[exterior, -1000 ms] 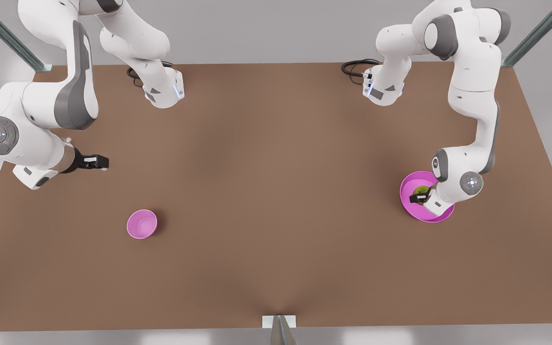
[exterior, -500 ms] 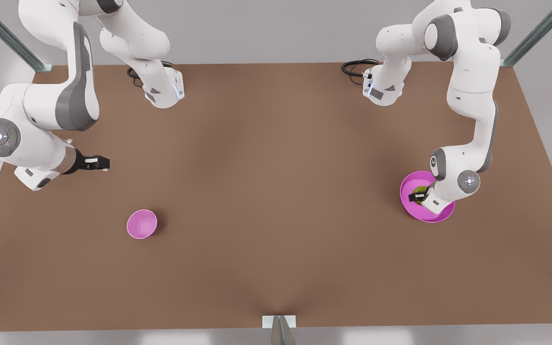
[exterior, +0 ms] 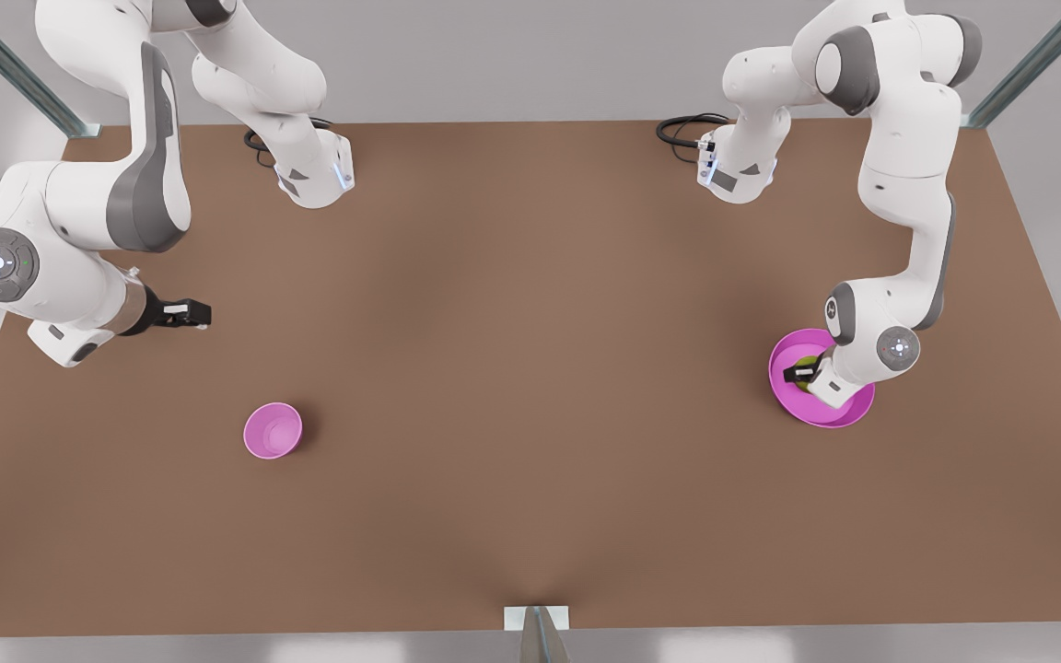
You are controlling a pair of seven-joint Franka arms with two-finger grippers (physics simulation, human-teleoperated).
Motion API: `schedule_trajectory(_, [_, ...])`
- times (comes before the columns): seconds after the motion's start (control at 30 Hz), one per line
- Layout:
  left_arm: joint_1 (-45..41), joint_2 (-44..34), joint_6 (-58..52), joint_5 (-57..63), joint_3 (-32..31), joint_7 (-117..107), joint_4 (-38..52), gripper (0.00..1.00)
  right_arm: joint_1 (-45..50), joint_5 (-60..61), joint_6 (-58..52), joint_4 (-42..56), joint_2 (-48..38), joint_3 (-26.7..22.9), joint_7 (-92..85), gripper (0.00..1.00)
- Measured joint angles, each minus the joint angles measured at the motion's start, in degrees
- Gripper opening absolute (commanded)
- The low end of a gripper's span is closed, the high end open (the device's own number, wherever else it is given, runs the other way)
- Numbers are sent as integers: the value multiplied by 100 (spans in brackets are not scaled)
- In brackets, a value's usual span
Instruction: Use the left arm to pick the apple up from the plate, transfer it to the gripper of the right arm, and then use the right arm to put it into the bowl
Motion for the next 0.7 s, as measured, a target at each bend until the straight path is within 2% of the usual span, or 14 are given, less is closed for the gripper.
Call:
schedule_trajectory(0.23, [-110, -684, -565, -77, -80, -15, 242, 84, 1, 99, -3, 120, 170, 17, -22, 100])
schedule_trajectory(0.3, [-202, -666, -931, -394, -420, -22, 825, 84, -13, 477, -12, 475, 690, 26, -128, 100])
schedule_trajectory(0.4, [-229, -363, -1930, -1211, -985, -33, 2296, 84, -56, 1597, -92, 1054, 1742, 130, -490, 100])
schedule_trajectory(0.5, [-283, 874, -2835, -2624, -2277, -139, 4209, 84, -51, 2600, -103, 1940, 3004, 729, -1000, 100])
schedule_trajectory(0.57, [-338, 1723, -3199, -3547, -3041, -255, 5126, 84, -55, 3223, 33, 2129, 3518, 1012, -1399, 100])
schedule_trajectory(0.63, [-452, 2301, -3350, -4412, -3416, -355, 5616, 84, -55, 3670, 253, 2175, 3775, 1276, -1830, 100])
schedule_trajectory(0.7, [-554, 2644, -3393, -5040, -3534, -413, 5893, 84, -46, 3941, 526, 2145, 3889, 1451, -2318, 100])
